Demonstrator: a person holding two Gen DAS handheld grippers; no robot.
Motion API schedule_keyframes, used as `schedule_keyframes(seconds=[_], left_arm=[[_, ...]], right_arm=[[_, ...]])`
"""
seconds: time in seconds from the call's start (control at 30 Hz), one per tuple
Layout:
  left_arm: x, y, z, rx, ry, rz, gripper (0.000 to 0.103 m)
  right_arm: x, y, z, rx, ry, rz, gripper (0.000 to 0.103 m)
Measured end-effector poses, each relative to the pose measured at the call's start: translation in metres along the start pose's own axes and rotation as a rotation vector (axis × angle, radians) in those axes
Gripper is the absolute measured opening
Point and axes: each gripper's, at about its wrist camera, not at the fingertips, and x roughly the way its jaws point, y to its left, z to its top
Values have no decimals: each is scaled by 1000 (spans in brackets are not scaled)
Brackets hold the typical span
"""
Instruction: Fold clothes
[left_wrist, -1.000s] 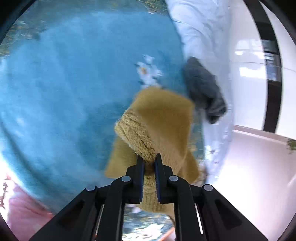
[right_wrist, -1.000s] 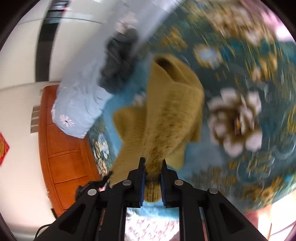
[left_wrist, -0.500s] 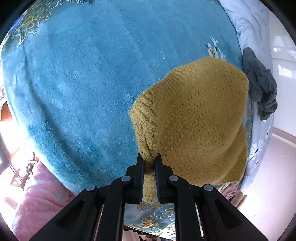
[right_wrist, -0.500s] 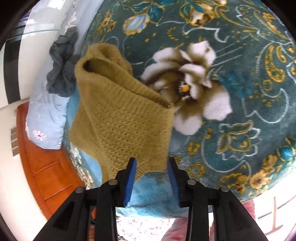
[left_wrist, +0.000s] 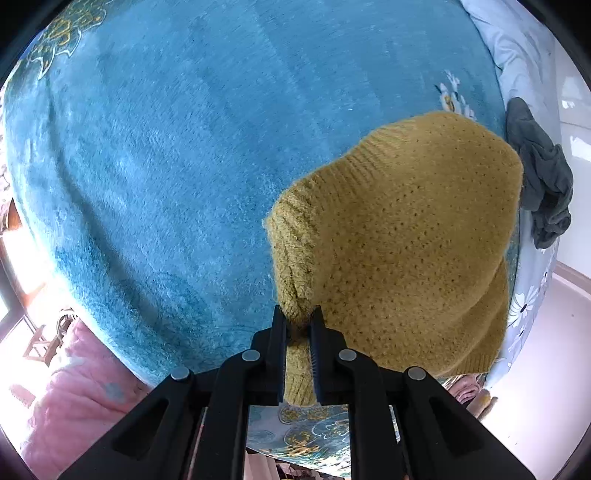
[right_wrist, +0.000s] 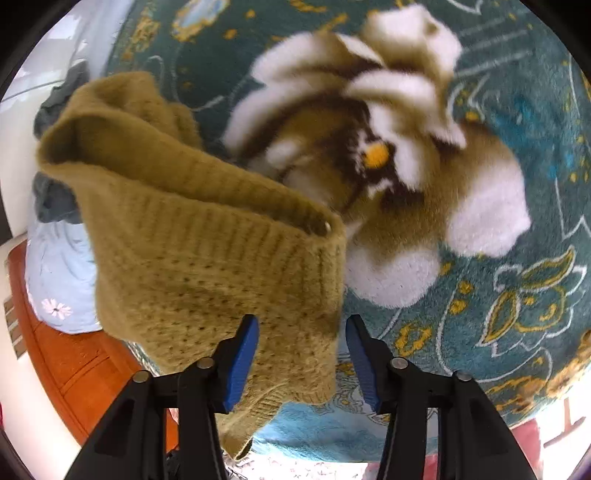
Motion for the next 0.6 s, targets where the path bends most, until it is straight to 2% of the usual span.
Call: schedule_keyframes(seconds=[0.07, 0.13, 0.27, 0.37, 0.5, 0.6], left_arm=[[-1, 2, -4, -7, -1, -8, 11], [-5, 1, -8, -7, -11, -19, 11], [-23, -16, -16, 21, -55, -81, 10], [-55, -48, -16, 70, -118, -182, 9], [-125, -86, 11, 144, -206, -368, 9], [-190, -132, 10, 245, -284, -506, 9]], right_arm=[[-2, 1, 0, -10, -1, -17, 12], [-12, 6, 0, -28, -6, 13, 10], [-54, 40, 3, -91, -30, 197, 10], [-94, 85, 6, -200, -68, 341, 10], [-163, 176, 3, -379, -142, 537, 10], [-210, 240, -14, -458, -210, 668, 9]])
